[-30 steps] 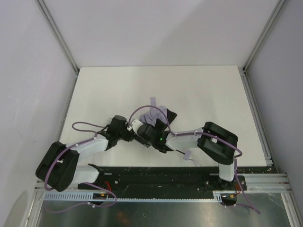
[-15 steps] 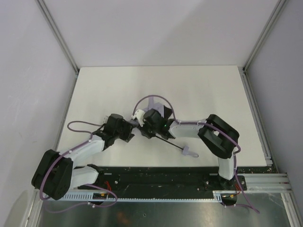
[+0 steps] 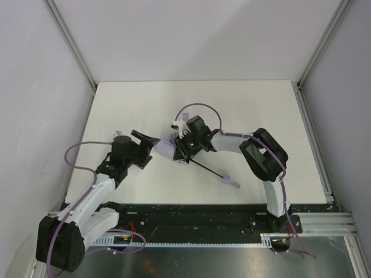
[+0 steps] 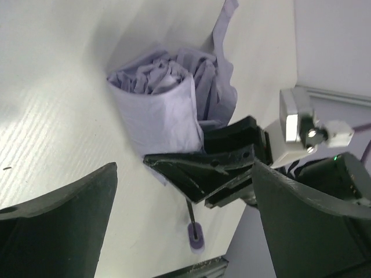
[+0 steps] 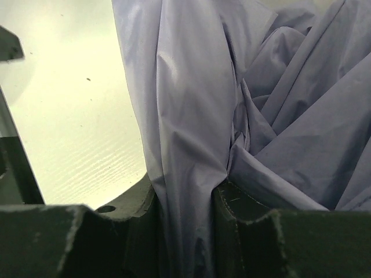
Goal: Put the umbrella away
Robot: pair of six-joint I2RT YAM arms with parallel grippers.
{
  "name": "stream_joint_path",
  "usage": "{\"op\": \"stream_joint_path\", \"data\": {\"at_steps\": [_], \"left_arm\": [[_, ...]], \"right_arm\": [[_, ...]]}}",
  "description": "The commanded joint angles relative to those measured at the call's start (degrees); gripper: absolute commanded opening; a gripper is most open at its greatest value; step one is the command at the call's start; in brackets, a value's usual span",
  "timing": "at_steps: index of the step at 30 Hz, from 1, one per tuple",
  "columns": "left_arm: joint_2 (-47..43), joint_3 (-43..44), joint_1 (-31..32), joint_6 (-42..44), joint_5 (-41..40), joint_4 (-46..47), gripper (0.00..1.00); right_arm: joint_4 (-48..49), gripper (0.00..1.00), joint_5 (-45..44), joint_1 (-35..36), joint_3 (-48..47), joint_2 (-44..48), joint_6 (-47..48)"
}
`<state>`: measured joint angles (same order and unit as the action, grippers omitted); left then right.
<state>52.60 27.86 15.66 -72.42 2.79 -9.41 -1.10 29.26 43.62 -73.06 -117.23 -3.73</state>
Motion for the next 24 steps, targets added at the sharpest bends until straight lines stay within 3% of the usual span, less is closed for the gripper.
{"op": "stream_joint_path", "data": {"at_steps": [1,14,24], "left_arm": [[2.7,-2.0,-0.2,0.2,5.4,2.5,1.00],[22.7,1.7,3.2,-6.4,7.2,16.9,0.99],[25.9,-0.6,4.5,-8.8,0.1,24.7,0.99]], "right_arm": [[-13.1,0.00,3.9,-1.0,0.8,-9.0,-4.7],[-13.7,0.00,14.0,-4.4,-2.1,-14.8,-7.6],[-11.8,0.00,17.9,-5.5,-2.4,-15.9,-8.8]]}}
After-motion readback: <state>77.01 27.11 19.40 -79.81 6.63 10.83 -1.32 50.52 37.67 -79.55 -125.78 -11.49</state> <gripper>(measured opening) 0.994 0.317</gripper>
